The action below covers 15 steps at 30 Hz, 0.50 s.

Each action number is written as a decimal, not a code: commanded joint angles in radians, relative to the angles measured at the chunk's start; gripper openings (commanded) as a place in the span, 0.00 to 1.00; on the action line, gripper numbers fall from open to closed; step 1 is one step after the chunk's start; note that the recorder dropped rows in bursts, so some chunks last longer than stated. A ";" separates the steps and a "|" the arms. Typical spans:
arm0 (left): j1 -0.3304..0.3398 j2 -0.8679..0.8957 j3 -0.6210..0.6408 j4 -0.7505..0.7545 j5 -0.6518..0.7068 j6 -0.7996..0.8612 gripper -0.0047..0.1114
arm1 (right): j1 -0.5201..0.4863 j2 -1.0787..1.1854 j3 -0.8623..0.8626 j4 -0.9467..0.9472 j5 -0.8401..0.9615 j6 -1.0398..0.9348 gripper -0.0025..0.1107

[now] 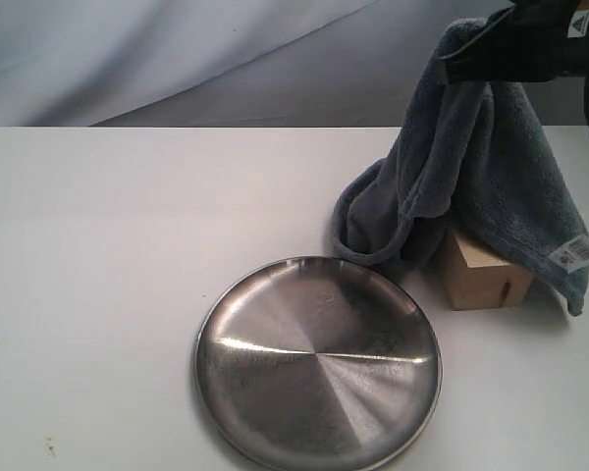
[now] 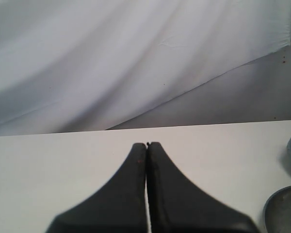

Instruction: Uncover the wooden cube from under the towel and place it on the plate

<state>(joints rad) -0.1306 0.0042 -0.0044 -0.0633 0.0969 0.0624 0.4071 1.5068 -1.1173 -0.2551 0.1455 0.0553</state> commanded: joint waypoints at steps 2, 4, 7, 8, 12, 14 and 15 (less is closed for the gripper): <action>0.002 -0.004 0.004 -0.002 -0.011 -0.003 0.04 | -0.009 0.063 0.004 -0.087 -0.128 -0.005 0.02; 0.002 -0.004 0.004 -0.002 -0.011 -0.003 0.04 | -0.010 0.093 0.004 -0.096 -0.177 -0.005 0.02; 0.002 -0.004 0.004 -0.002 -0.011 -0.003 0.04 | -0.010 0.136 0.004 -0.081 -0.223 -0.001 0.02; 0.002 -0.004 0.004 -0.002 -0.011 -0.003 0.04 | -0.010 0.156 0.004 -0.077 -0.232 -0.001 0.02; 0.002 -0.004 0.004 -0.002 -0.011 -0.003 0.04 | -0.027 0.244 0.004 -0.046 -0.238 -0.001 0.02; 0.002 -0.004 0.004 -0.002 -0.011 -0.003 0.04 | -0.032 0.289 0.004 -0.046 -0.236 -0.001 0.02; 0.002 -0.004 0.004 -0.002 -0.011 -0.003 0.04 | -0.032 0.307 0.002 -0.046 -0.236 -0.001 0.02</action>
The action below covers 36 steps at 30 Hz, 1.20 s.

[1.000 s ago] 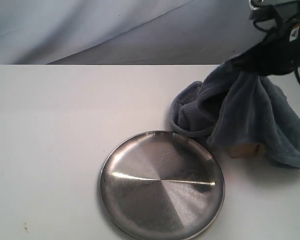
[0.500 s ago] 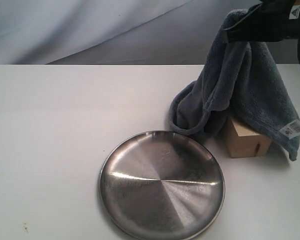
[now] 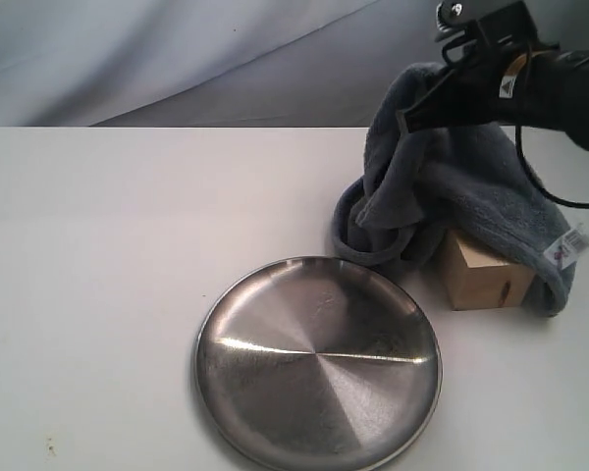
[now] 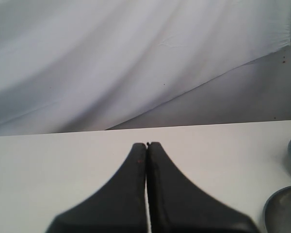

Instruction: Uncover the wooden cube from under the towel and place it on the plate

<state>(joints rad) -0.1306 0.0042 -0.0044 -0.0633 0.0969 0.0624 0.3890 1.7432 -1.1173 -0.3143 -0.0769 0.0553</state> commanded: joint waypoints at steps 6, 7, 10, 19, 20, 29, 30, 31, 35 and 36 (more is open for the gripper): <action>0.002 -0.004 0.004 -0.002 -0.011 -0.003 0.04 | -0.016 0.139 -0.042 0.107 0.069 -0.001 0.02; 0.002 -0.004 0.004 -0.002 -0.011 -0.003 0.04 | -0.016 0.147 -0.049 0.111 0.086 -0.001 0.02; 0.002 -0.004 0.004 -0.002 -0.011 -0.003 0.04 | -0.016 0.151 -0.055 0.125 0.120 0.002 0.06; 0.002 -0.004 0.004 -0.002 -0.011 -0.003 0.04 | -0.016 0.077 -0.055 0.155 0.243 0.002 0.50; 0.002 -0.004 0.004 -0.002 -0.011 -0.003 0.04 | -0.016 0.046 -0.055 0.162 0.295 0.002 0.50; 0.002 -0.004 0.004 -0.002 -0.011 -0.003 0.04 | -0.008 -0.107 -0.055 0.229 0.684 -0.002 0.50; 0.002 -0.004 0.004 -0.002 -0.011 -0.003 0.04 | -0.007 -0.107 -0.054 0.229 0.703 -0.002 0.50; 0.002 -0.004 0.004 -0.002 -0.011 -0.003 0.04 | -0.003 -0.103 -0.054 0.229 0.718 -0.005 0.50; 0.002 -0.004 0.004 -0.002 -0.011 -0.003 0.04 | -0.003 -0.074 -0.054 0.229 0.739 -0.005 0.50; 0.002 -0.004 0.004 -0.002 -0.011 -0.003 0.04 | -0.003 -0.065 -0.054 0.229 0.748 -0.005 0.50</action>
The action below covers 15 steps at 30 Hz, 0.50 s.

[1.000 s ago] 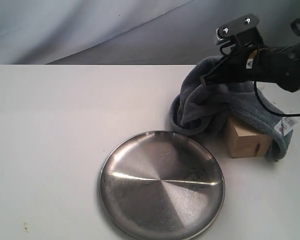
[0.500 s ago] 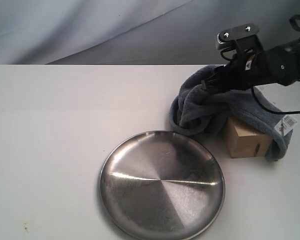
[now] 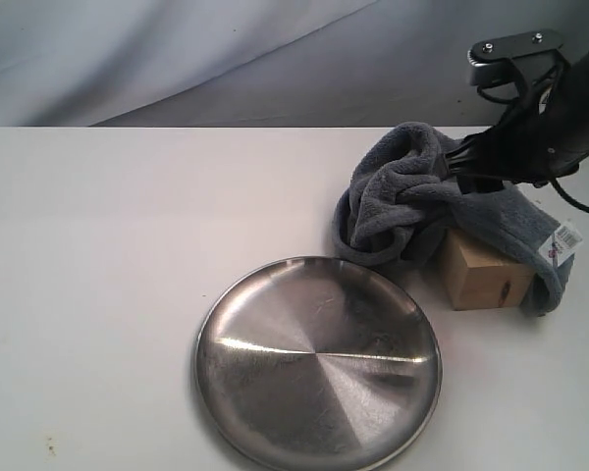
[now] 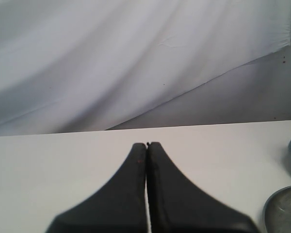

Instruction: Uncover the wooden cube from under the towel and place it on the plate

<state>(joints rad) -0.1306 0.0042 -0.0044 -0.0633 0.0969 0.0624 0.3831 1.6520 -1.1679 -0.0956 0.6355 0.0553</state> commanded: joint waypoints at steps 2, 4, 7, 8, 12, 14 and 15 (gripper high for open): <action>0.002 -0.004 0.004 -0.002 -0.011 -0.003 0.04 | 0.003 0.050 -0.003 0.011 0.049 -0.005 0.50; 0.002 -0.004 0.004 -0.002 -0.011 -0.003 0.04 | 0.003 0.071 -0.001 0.011 0.049 -0.005 0.50; 0.002 -0.004 0.004 -0.002 -0.011 -0.003 0.04 | 0.003 0.085 -0.001 0.004 0.045 -0.005 0.49; 0.002 -0.004 0.004 -0.002 -0.011 -0.003 0.04 | 0.003 0.085 -0.001 0.004 0.043 -0.005 0.47; 0.002 -0.004 0.004 -0.002 -0.011 -0.003 0.04 | 0.003 0.086 -0.001 0.004 0.043 -0.005 0.39; 0.002 -0.004 0.004 -0.002 -0.011 -0.003 0.04 | 0.003 0.091 -0.001 -0.002 0.033 -0.005 0.36; 0.002 -0.004 0.004 -0.002 -0.011 -0.003 0.04 | 0.003 0.095 -0.001 -0.008 0.031 -0.005 0.36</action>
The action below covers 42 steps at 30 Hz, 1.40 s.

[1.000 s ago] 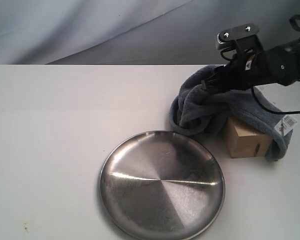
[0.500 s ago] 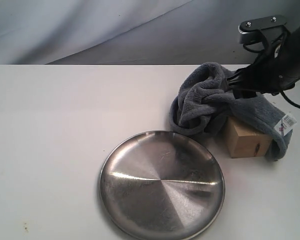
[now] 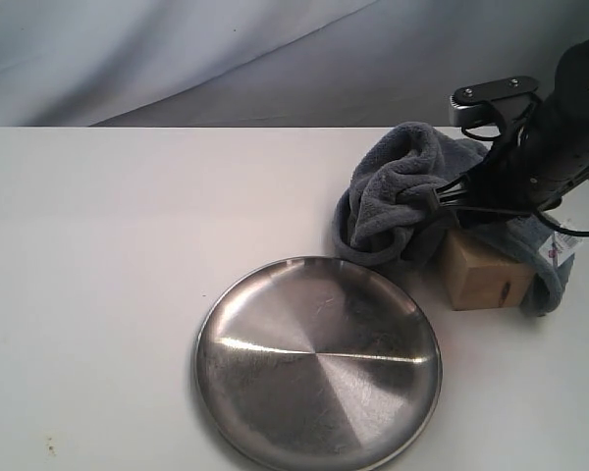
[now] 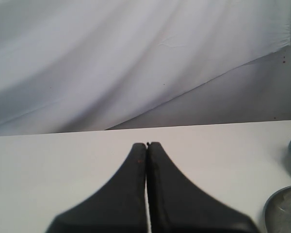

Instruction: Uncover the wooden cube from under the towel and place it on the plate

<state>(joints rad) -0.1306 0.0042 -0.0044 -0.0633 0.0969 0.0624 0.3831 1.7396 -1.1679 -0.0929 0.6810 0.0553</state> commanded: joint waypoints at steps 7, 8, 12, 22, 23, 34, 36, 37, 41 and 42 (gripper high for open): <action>0.002 -0.004 0.004 -0.002 -0.011 -0.003 0.04 | 0.003 0.059 -0.001 -0.035 -0.013 0.007 0.29; 0.002 -0.004 0.004 -0.002 -0.011 -0.003 0.04 | 0.003 0.059 -0.001 -0.037 -0.016 0.009 0.24; 0.002 -0.004 0.004 -0.002 -0.011 -0.003 0.04 | 0.003 0.035 -0.004 -0.050 -0.022 0.011 0.02; 0.002 -0.004 0.004 -0.002 -0.011 -0.003 0.04 | 0.003 -0.069 -0.011 -0.266 -0.256 0.167 0.02; 0.002 -0.004 0.004 -0.002 -0.011 -0.003 0.04 | 0.003 -0.066 -0.018 -0.268 -0.285 0.167 0.02; 0.002 -0.004 0.004 -0.002 -0.011 -0.003 0.04 | -0.013 0.174 -0.258 -0.370 -0.231 0.162 0.02; 0.002 -0.004 0.004 -0.002 -0.011 -0.003 0.04 | -0.013 0.222 -0.278 -0.370 -0.226 0.155 0.02; 0.002 -0.004 0.004 -0.002 -0.011 -0.003 0.04 | -0.013 0.240 -0.284 -0.370 -0.233 0.155 0.02; 0.002 -0.004 0.004 -0.002 -0.011 -0.003 0.04 | -0.013 0.303 -0.299 -0.366 -0.207 0.174 0.02; 0.002 -0.004 0.004 -0.002 -0.011 -0.003 0.04 | -0.013 0.308 -0.299 -0.366 -0.199 0.182 0.04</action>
<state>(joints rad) -0.1306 0.0042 -0.0044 -0.0633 0.0969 0.0624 0.3786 2.0318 -1.4577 -0.4555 0.4566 0.2160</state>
